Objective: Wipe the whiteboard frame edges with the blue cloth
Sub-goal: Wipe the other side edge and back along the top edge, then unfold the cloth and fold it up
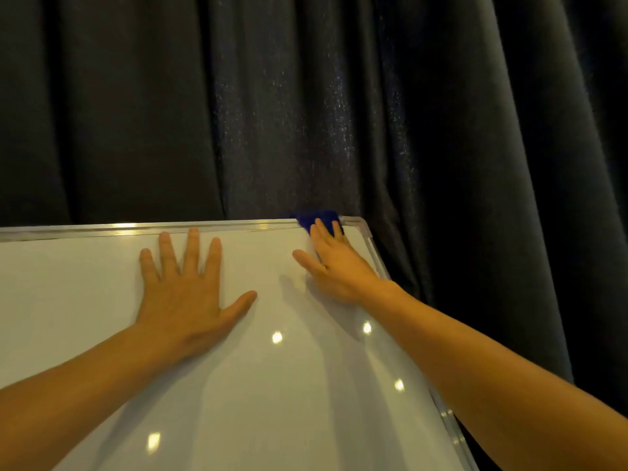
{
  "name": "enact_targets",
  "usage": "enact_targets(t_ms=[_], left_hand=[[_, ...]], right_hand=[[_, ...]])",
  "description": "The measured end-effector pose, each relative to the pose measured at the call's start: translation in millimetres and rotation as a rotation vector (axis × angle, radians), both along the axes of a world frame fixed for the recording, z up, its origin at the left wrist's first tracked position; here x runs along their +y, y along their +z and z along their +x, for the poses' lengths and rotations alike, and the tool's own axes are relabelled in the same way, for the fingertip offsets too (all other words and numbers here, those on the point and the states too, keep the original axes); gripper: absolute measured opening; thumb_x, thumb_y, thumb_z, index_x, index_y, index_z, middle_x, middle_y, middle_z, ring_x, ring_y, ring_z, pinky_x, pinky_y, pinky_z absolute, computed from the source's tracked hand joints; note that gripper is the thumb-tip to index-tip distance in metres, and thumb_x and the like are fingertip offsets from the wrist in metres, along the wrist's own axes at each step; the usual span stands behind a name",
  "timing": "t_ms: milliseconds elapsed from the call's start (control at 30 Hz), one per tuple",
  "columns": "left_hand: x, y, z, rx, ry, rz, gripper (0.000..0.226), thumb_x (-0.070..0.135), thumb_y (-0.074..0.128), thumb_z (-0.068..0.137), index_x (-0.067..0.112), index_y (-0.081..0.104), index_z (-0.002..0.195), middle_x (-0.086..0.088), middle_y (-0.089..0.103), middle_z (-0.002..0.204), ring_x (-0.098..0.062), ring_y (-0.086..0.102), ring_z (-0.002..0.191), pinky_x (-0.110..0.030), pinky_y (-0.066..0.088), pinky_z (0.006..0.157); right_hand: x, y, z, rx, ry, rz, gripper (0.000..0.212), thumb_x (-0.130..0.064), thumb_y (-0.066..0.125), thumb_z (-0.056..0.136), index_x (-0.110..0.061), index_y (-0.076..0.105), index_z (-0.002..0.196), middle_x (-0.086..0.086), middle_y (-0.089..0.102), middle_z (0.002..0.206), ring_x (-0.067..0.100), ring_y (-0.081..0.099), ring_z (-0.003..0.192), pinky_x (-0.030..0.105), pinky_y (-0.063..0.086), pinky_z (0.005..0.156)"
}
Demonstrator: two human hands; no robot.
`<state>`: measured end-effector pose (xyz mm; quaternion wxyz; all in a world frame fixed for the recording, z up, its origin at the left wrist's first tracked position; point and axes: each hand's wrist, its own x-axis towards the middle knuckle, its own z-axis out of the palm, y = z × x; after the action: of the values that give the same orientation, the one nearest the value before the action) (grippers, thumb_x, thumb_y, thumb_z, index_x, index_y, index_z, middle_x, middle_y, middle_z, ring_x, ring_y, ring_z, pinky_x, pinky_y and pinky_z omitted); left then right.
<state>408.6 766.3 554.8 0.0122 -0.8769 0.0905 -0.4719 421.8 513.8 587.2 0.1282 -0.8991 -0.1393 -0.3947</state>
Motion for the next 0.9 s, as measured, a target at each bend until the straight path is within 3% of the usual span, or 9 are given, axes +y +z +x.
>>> enact_targets(t_ms=[133,233,333,433,500,567,700,767,900], left_hand=[[-3,5,0,0.008,0.055,-0.016,0.101,0.085,0.003,0.071,0.024,-0.017,0.149,-0.007,-0.025,0.158,-0.038,-0.021,0.144,-0.059,-0.01,0.112],[-19,30,-4,-0.081,-0.036,0.041,0.077,0.066,0.023,0.09,0.025,0.005,0.153,-0.003,-0.001,0.162,-0.032,0.004,0.147,-0.052,0.006,0.116],[-43,68,-3,-0.159,-0.111,0.156,0.058,0.041,0.037,0.098,0.026,0.019,0.151,0.0,0.027,0.157,-0.028,0.027,0.136,-0.045,0.025,0.107],[-61,102,3,0.022,-0.203,0.134,0.048,0.03,0.04,0.098,0.029,0.033,0.146,-0.001,0.049,0.142,-0.028,0.04,0.127,-0.046,0.029,0.105],[-65,116,3,0.158,-0.355,0.062,0.039,0.027,0.046,0.098,0.029,0.05,0.136,-0.003,0.06,0.131,-0.026,0.053,0.119,-0.046,0.04,0.102],[-70,126,-1,0.17,-0.468,-0.006,0.028,0.026,0.054,0.094,0.025,0.066,0.12,-0.004,0.07,0.115,-0.021,0.062,0.103,-0.039,0.05,0.091],[-87,137,-17,0.07,-0.548,-0.151,0.021,0.018,0.055,0.094,0.015,0.075,0.101,-0.011,0.073,0.096,-0.023,0.064,0.086,-0.033,0.047,0.071],[-97,144,-28,0.038,-0.57,-0.209,0.023,0.013,0.052,0.094,0.008,0.074,0.099,-0.016,0.072,0.096,-0.028,0.063,0.087,-0.033,0.044,0.07],[-104,168,-57,-0.047,-0.651,-0.343,0.025,0.012,0.048,0.097,0.004,0.071,0.1,-0.019,0.069,0.1,-0.031,0.062,0.093,-0.041,0.051,0.076]], right_hand=[[33,-1,-8,-0.07,0.085,-0.08,0.066,-0.031,0.043,0.102,-0.015,0.008,0.156,0.001,0.005,0.165,0.022,-0.002,0.151,0.038,0.012,0.119],[47,4,-15,-0.079,0.099,-0.083,0.063,-0.015,0.044,0.1,-0.015,0.014,0.156,0.003,0.011,0.164,0.021,0.004,0.15,0.035,0.015,0.118],[52,9,-28,-0.13,0.135,-0.103,0.06,-0.008,0.049,0.096,-0.014,0.028,0.152,0.009,0.026,0.16,0.028,0.021,0.148,0.038,0.023,0.117],[41,14,-39,-0.182,0.175,-0.077,0.048,-0.005,0.051,0.094,-0.013,0.048,0.142,0.015,0.051,0.143,0.037,0.05,0.126,0.042,0.04,0.106],[31,18,-46,-0.174,0.196,-0.008,0.043,-0.01,0.051,0.097,-0.018,0.052,0.139,0.012,0.058,0.136,0.034,0.055,0.119,0.038,0.042,0.104],[22,23,-56,-0.172,0.214,0.039,0.041,-0.013,0.05,0.099,-0.021,0.053,0.139,0.009,0.06,0.133,0.031,0.056,0.119,0.036,0.042,0.104],[11,39,-75,-0.221,0.158,0.039,0.046,-0.008,0.049,0.097,-0.018,0.049,0.142,0.015,0.06,0.133,0.036,0.056,0.118,0.035,0.04,0.101],[8,52,-84,-0.203,0.127,0.066,0.048,-0.006,0.048,0.096,-0.018,0.048,0.143,0.016,0.059,0.134,0.037,0.056,0.117,0.035,0.042,0.099],[6,87,-104,-0.253,0.163,0.159,0.048,-0.003,0.047,0.096,-0.017,0.05,0.142,0.014,0.059,0.133,0.03,0.059,0.113,0.014,0.041,0.083]])
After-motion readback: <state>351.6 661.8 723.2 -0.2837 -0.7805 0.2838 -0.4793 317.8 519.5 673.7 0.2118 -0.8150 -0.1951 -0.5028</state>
